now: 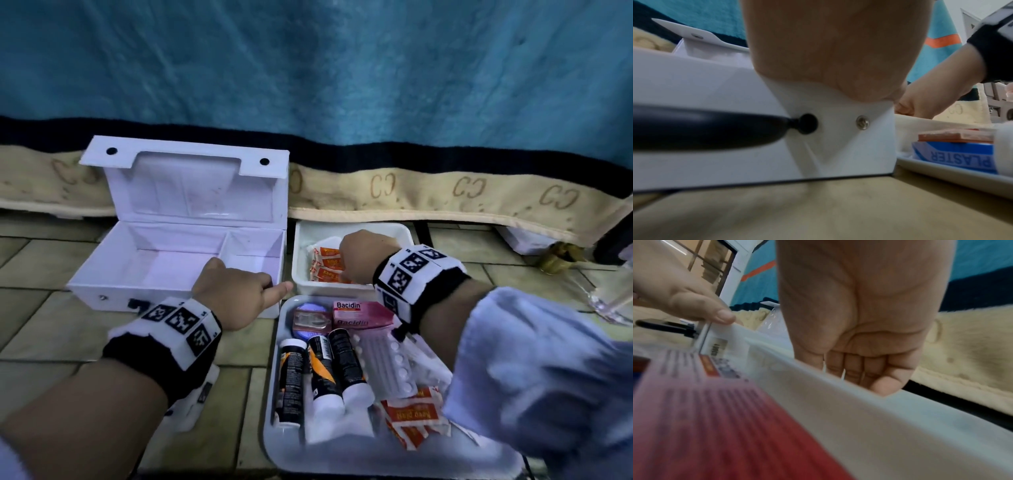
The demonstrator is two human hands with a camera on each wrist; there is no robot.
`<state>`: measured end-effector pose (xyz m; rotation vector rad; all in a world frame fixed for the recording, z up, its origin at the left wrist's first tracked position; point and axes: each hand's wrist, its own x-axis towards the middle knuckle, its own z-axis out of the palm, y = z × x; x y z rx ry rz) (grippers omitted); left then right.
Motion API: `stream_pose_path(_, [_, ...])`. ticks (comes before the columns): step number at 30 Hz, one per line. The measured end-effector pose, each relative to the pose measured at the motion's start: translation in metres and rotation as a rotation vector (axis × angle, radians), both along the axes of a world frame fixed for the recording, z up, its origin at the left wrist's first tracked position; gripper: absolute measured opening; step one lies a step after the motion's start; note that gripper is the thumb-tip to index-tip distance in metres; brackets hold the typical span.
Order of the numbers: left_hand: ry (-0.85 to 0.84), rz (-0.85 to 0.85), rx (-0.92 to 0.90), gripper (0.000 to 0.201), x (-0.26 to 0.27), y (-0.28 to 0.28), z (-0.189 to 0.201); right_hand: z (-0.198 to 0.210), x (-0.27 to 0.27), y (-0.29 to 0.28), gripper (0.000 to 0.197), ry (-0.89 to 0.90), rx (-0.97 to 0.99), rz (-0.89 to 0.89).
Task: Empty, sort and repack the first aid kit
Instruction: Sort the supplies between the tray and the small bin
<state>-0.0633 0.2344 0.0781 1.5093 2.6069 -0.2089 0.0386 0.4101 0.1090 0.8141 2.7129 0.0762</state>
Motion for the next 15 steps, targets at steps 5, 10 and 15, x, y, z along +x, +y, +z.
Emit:
stream_pose_path(5, [0.059,-0.061,-0.035,0.080,-0.001,0.000,-0.003,0.000,-0.004,-0.001,0.033,-0.014,-0.050,-0.006])
stream_pose_path(10, [0.076,-0.045,-0.025,0.053,0.001,-0.001,-0.001,-0.001,-0.001,-0.001,0.017,-0.015,-0.092,0.006])
stream_pose_path(15, [0.073,-0.045,-0.016,0.047,0.002,0.000,0.001,0.022,0.018,0.005,0.015,0.161,-0.172,-0.039])
